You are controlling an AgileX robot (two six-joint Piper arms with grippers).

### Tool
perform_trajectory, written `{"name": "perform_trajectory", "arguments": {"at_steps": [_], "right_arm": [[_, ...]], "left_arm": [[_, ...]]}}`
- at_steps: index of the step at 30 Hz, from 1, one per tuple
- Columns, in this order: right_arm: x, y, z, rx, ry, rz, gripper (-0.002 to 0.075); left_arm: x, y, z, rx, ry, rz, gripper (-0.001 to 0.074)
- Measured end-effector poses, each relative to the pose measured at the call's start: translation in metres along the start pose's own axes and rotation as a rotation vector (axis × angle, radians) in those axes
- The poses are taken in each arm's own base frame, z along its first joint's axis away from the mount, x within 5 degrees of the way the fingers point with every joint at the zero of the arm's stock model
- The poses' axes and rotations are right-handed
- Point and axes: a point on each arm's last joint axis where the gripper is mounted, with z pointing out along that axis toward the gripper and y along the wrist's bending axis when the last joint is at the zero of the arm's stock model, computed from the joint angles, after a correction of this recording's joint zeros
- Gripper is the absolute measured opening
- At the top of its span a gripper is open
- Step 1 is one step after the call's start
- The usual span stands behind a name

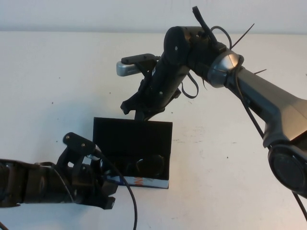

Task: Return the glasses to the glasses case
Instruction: Close the glasses case

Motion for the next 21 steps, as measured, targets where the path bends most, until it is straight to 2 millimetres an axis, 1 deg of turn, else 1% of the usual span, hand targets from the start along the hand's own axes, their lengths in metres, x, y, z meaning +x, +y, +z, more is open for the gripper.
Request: {"name": "perform_trajectory", "arguments": {"at_steps": [6, 10, 12, 16, 19, 21], "right_arm": [[0.001, 0.001, 0.003, -0.029, 0.006, 0.011, -0.0011], [0.000, 0.005, 0.003, -0.063, 0.002, 0.023, -0.0011], [0.000, 0.006, 0.000, -0.072, -0.004, 0.024, -0.0011], [0.000, 0.019, -0.010, -0.078, -0.014, 0.003, -0.0011], [0.005, 0.033, -0.019, -0.086, -0.007, -0.015, -0.0011], [0.010, 0.041, -0.022, -0.092, 0.008, -0.023, -0.0011]], "left_arm": [[-0.001, 0.000, 0.001, 0.006, -0.003, 0.000, -0.0001], [0.000, 0.000, 0.001, 0.006, -0.002, 0.004, -0.0001], [0.000, 0.000, 0.001, 0.008, -0.002, 0.007, -0.0001], [0.000, 0.000, 0.001, 0.008, -0.002, 0.007, -0.0001], [-0.001, 0.000, 0.001, 0.008, -0.003, 0.007, -0.0001], [-0.001, 0.000, 0.001, 0.008, -0.003, 0.007, -0.0001]]}}
